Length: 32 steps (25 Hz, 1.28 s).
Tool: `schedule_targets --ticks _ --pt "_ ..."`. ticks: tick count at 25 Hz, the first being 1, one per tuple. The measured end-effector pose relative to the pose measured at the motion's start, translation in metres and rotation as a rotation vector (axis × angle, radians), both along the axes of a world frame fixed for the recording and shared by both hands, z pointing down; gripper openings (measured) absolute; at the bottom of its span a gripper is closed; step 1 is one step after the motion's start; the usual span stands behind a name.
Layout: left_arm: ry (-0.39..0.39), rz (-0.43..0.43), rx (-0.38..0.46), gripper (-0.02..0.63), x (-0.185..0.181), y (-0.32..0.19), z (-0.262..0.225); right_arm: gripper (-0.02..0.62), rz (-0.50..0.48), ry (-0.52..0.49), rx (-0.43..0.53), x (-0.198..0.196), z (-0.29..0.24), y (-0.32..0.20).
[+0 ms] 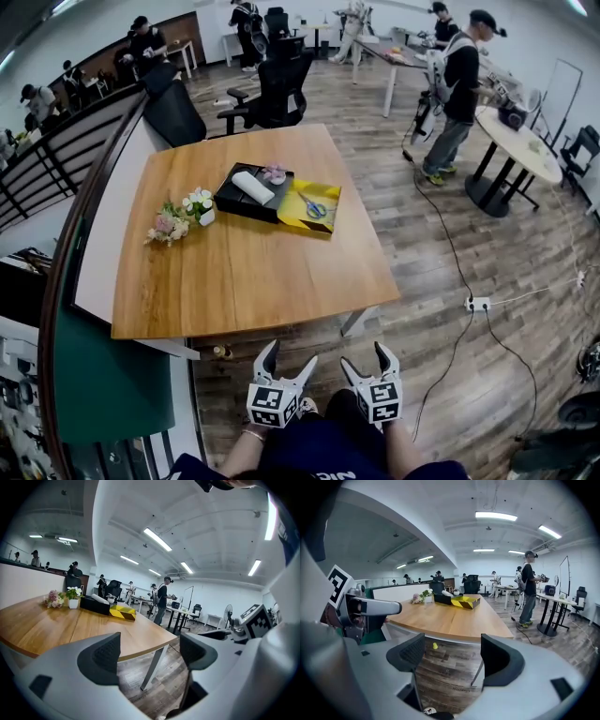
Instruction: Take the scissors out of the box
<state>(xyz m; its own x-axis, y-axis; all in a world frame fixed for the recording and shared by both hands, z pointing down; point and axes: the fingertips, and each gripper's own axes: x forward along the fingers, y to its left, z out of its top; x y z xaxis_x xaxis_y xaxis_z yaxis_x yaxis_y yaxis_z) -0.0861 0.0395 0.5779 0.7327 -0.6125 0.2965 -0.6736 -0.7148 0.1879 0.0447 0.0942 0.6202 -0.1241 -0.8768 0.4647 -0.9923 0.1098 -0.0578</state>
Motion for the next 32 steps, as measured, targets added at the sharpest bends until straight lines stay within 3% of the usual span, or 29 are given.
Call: schedule_targets --ticks 10,23,32 --pt "-0.002 -0.062 -0.035 0.377 0.000 -0.041 0.016 0.360 -0.036 -0.039 -0.012 0.014 0.013 -0.062" --pt "-0.009 -0.192 -0.046 0.376 0.051 -0.152 0.012 0.359 -0.189 -0.035 0.001 0.064 -0.001 -0.209" --pt "-0.023 -0.288 -0.054 0.377 0.088 -0.203 0.013 0.348 -0.302 -0.060 -0.023 0.085 0.005 -0.268"
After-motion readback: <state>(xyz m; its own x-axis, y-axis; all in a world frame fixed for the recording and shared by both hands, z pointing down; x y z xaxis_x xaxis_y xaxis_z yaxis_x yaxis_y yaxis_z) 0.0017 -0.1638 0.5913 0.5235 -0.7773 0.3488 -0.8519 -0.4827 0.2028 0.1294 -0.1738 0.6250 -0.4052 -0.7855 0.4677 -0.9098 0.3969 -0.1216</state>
